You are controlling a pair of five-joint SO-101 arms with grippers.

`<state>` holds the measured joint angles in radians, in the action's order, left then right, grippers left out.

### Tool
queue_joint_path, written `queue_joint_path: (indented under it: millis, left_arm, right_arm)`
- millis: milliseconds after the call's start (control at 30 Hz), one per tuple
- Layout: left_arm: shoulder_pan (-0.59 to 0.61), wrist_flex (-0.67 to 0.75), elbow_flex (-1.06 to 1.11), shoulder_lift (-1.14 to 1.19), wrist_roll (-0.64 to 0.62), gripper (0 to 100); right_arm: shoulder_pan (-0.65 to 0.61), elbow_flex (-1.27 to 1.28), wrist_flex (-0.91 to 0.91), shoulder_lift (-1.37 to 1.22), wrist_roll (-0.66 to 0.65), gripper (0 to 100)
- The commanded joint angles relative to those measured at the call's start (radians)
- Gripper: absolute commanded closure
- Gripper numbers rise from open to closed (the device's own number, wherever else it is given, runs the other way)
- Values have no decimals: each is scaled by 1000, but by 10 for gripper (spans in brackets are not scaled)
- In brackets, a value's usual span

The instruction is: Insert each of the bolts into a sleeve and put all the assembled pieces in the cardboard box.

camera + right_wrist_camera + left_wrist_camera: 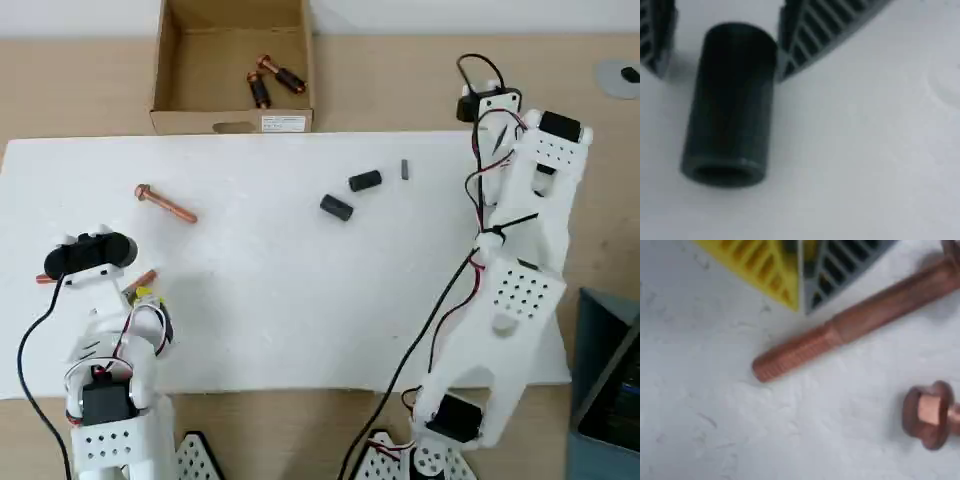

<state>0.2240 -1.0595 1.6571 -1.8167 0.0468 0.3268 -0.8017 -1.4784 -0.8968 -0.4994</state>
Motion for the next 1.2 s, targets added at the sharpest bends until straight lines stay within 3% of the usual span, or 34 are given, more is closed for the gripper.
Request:
queue_joint_path:
  millis: [0,433,633,833,933,1167]
  left_arm:
    - [9,20,-6,-7,8,997]
    - [8,20,-6,-7,8,997]
    - [8,20,-6,-7,8,997]
    - [5,20,-6,-7,9,997]
    - [3,20,-6,-7,9,997]
    - [2,20,-9,-7,9,997]
  right_arm:
    - [-4,-8,9,1,-5,854]
    - [-4,-8,5,4,-3,985]
    - [-5,-91,-63,5,2,988]
    - [-39,-378,-287,5,3,988]
    - [-58,-478,-311,12,21,988]
    - [-99,-348,-311,223,31,988]
